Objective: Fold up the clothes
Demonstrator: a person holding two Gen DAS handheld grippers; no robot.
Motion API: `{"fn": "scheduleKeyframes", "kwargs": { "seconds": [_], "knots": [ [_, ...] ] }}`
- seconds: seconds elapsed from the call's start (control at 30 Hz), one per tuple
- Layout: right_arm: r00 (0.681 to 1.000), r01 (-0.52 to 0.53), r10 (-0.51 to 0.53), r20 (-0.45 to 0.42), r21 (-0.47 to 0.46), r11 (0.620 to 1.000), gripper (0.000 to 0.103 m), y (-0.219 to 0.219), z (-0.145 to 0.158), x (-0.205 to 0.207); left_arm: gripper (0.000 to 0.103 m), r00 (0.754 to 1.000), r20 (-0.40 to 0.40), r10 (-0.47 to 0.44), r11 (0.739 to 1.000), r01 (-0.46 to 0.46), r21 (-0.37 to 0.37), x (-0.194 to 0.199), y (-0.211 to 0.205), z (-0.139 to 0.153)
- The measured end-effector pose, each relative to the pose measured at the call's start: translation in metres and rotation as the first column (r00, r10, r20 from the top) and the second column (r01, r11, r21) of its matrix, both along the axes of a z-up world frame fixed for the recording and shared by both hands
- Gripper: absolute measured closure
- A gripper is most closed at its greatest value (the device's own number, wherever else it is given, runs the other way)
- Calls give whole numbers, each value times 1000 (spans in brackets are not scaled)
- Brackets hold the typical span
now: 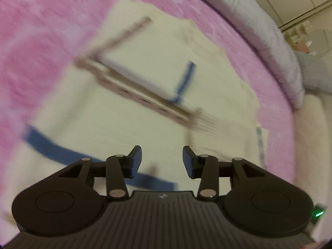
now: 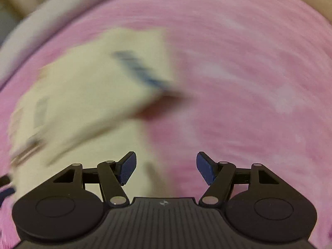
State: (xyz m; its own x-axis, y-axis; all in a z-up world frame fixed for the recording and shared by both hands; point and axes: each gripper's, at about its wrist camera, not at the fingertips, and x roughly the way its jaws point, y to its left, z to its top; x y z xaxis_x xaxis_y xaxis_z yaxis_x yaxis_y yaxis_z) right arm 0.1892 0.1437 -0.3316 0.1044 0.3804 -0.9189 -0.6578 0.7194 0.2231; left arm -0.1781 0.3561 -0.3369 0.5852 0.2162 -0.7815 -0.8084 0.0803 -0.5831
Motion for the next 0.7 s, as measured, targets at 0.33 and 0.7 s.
{"fn": "scheduleKeyframes", "kwargs": {
  "seconds": [0.33, 0.7],
  "knots": [
    [951, 306, -308, -6, -77, 949, 32, -70, -21, 78, 63, 997, -6, -76, 993, 76, 91, 84, 25, -43],
    [973, 230, -231, -12, -8, 973, 32, -24, -8, 69, 99, 988, -16, -154, 871, 143, 470, 48, 77, 88]
  ]
}}
